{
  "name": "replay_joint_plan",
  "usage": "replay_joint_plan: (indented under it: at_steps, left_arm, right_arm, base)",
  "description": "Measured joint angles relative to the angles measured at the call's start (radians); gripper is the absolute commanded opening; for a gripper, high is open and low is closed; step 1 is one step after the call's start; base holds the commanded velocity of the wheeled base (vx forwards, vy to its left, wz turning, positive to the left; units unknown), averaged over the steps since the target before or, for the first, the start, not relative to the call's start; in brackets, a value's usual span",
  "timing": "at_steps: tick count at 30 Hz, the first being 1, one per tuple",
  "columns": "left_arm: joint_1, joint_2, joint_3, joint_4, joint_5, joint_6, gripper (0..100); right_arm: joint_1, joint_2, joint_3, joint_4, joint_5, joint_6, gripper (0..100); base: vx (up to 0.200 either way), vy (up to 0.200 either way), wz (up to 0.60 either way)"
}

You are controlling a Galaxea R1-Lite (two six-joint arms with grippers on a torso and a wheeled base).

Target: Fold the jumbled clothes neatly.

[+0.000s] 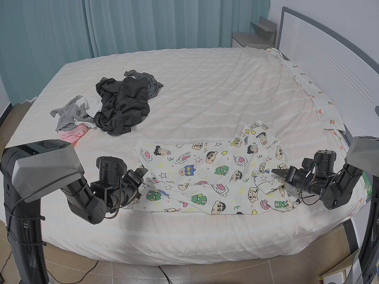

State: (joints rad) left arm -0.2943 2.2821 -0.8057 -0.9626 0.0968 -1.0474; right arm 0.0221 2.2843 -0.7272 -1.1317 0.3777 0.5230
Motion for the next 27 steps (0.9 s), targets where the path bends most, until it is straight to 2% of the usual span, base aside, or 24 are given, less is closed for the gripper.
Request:
replay_joint_plan:
  at_steps: [9,14,18,22,23,27]
  left_arm:
    - [0.048,-0.08,0.009,0.001,-0.001,-0.016,100]
    - [0.092,-0.179,0.067,0.007,-0.046,-0.024,100]
    - [0.125,-0.281,0.188,0.039,-0.2,-0.026,100]
    - [0.15,-0.387,0.34,0.086,-0.362,-0.037,100]
    - [0.153,-0.397,0.355,0.09,-0.379,-0.041,100]
    - [0.174,-0.477,0.49,0.112,-0.575,-0.082,100]
  right_arm:
    - [-0.053,-0.015,-0.003,-0.011,-0.049,0.003,100]
    - [-0.072,-0.072,0.034,-0.014,-0.071,0.071,100]
    - [-0.056,-0.142,0.086,-0.012,-0.096,0.241,100]
    - [-0.007,-0.21,0.149,-0.001,-0.116,0.428,100]
    - [0.0,-0.216,0.154,0.001,-0.118,0.445,100]
    - [0.083,-0.254,0.194,0.046,-0.17,0.584,100]
  base:
    - [0.0,0.0,0.0]
    - [0.0,0.0,0.0]
    - [0.0,0.0,0.0]
    - [0.0,0.0,0.0]
    - [0.0,0.0,0.0]
    - [0.0,0.0,0.0]
